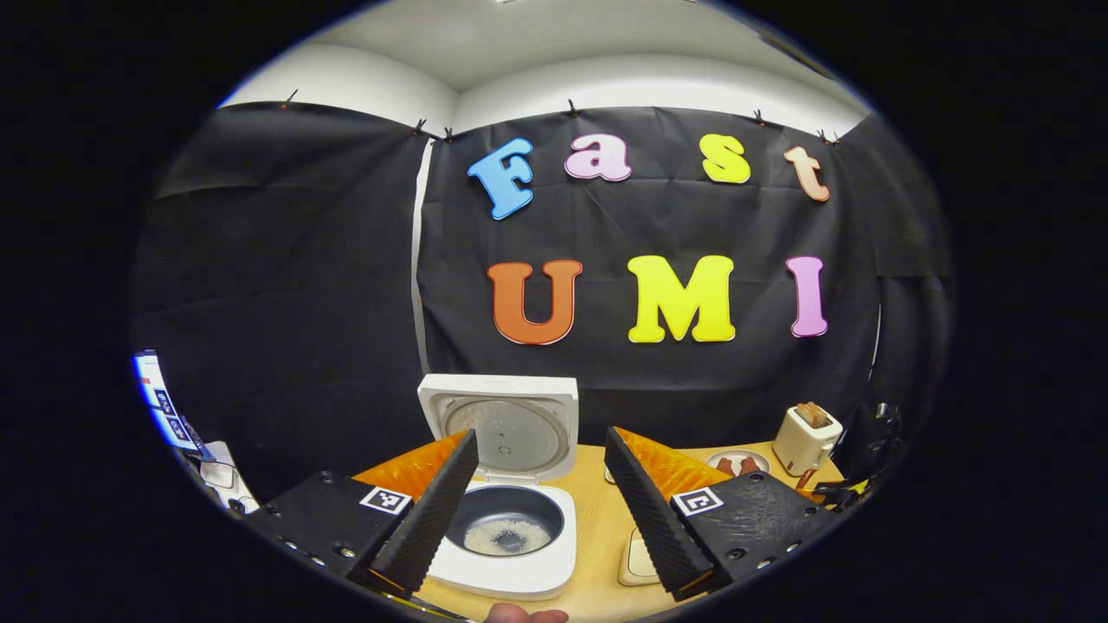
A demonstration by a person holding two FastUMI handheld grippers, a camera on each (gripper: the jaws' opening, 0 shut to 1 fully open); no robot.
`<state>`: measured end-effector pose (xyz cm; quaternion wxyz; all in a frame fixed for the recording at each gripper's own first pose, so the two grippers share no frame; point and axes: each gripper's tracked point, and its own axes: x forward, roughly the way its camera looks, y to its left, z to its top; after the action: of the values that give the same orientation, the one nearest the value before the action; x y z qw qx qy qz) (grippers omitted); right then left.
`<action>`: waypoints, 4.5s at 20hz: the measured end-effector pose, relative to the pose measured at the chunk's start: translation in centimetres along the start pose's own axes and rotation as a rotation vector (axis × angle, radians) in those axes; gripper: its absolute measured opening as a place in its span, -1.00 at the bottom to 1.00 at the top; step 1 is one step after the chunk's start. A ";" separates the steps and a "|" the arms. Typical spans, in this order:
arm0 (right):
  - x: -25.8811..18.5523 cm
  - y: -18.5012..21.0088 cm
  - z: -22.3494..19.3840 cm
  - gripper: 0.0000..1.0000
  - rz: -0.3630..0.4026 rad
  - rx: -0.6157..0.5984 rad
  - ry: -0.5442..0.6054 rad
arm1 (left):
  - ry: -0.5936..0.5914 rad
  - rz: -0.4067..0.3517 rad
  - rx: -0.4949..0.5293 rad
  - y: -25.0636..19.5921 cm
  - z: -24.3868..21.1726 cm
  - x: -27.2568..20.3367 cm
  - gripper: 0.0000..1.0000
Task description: Close the left gripper, press the button to open the rice cooker; take a wooden spoon from the chopstick holder with the right hand, scoop a spoonful of rice and pour it into the rice cooker, then put the wooden spoon back into the chopstick holder.
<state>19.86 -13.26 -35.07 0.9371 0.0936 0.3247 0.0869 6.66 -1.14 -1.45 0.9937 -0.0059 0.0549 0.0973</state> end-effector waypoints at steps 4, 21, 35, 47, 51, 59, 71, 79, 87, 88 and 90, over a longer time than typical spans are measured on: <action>3.1 -0.1 -0.9 0.56 0.046 0.030 0.064 | 0.041 0.054 0.016 0.6 -1.2 -0.6 0.89; -1.5 1.0 0.4 -0.65 0.052 0.040 0.052 | 0.037 0.047 -0.026 1.3 -1.6 -1.1 0.89; -9.7 13.0 8.1 -0.80 -0.073 -0.176 -0.205 | -0.008 -0.069 -0.029 8.8 -2.8 -1.3 0.89; -1.5 19.5 -2.7 -0.79 -0.171 -0.461 -0.109 | 0.015 -0.102 -0.041 15.3 -4.3 -0.2 0.89; -0.4 19.0 -4.1 -0.80 -0.253 -0.552 -0.142 | 0.060 -0.070 -0.034 17.1 -6.1 -0.7 0.89; 1.0 24.5 -7.4 -0.80 -0.060 -0.230 -0.078 | 0.099 -0.030 -0.053 18.6 -7.4 -1.2 0.89; 1.8 22.5 -7.6 -0.79 0.150 0.468 -0.010 | 0.114 -0.029 -0.022 17.4 -6.8 -2.2 0.89; -0.8 18.9 -5.6 -0.80 0.251 0.683 -0.059 | 0.123 -0.047 0.001 13.8 -6.0 -2.6 0.89; -6.3 18.7 1.5 -0.81 0.369 0.762 -0.135 | 0.100 -0.042 -0.007 11.6 -5.6 -3.2 0.89; -7.1 19.7 2.5 -0.80 0.393 0.744 -0.138 | 0.100 -0.036 -0.009 11.8 -5.7 -3.4 0.89; -8.4 22.5 4.3 -0.80 0.446 0.720 -0.137 | 0.095 -0.026 -0.024 12.3 -5.8 -3.7 0.89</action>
<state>13.79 6.16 -21.54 0.8223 0.4882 0.2432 0.1620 0.02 10.05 -6.84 0.9910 -0.0231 0.1006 0.0847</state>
